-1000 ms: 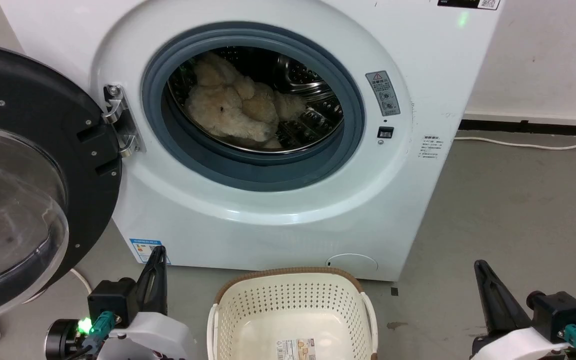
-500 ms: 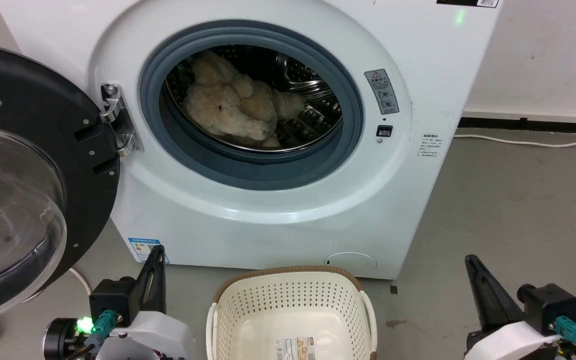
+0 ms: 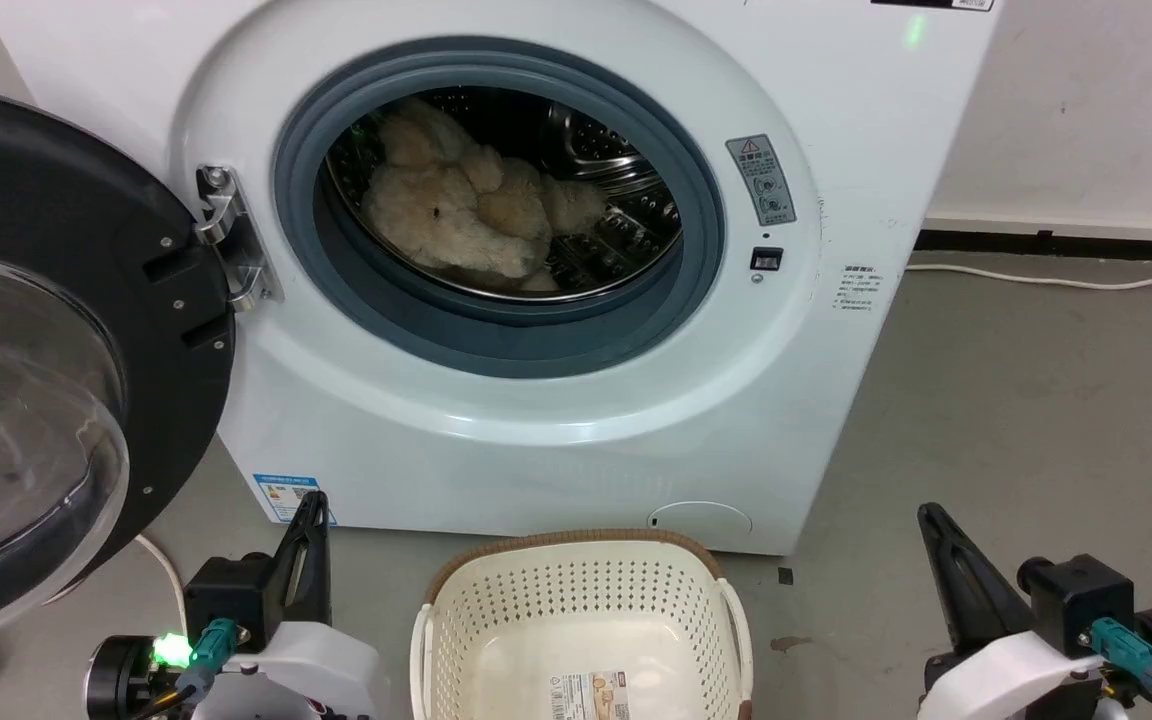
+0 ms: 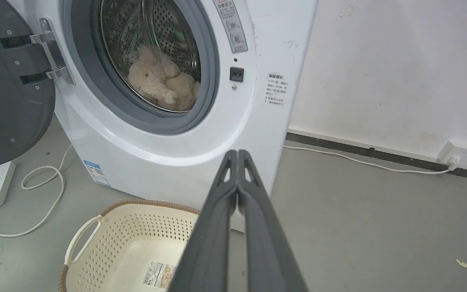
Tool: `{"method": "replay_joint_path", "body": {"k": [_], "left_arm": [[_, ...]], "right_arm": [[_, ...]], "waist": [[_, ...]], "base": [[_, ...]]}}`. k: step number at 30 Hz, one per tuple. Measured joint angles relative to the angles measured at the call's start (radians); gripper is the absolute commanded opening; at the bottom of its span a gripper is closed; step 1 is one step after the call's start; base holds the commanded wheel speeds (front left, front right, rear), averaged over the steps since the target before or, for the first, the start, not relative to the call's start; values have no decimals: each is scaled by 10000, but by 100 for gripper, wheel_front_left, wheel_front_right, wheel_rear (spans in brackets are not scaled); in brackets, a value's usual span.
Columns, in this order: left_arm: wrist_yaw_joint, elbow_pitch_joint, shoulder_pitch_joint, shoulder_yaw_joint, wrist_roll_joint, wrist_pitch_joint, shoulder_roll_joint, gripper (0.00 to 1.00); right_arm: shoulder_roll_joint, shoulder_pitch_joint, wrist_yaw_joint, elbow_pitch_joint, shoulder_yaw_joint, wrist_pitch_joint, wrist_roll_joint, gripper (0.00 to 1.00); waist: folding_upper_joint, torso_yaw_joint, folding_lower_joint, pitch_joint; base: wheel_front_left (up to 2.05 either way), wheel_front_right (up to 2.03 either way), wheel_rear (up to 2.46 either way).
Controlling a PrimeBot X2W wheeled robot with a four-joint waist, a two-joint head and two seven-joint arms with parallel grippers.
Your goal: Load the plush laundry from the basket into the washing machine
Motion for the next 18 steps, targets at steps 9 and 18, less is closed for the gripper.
{"method": "replay_joint_path", "body": {"k": [9, 18], "left_arm": [[-115, 12, 0, 165, 314, 73, -222, 0], [-115, 12, 0, 196, 337, 73, -224, 0]], "right_arm": [[0, -155, 2, 71, 65, 75, -90, 0], [0, -162, 2, 75, 77, 75, -90, 0]], "waist": [[0, -17, 0, 24], [0, -17, 0, 24]], "base": [[0, 0, 0], [0, 0, 0]]}}
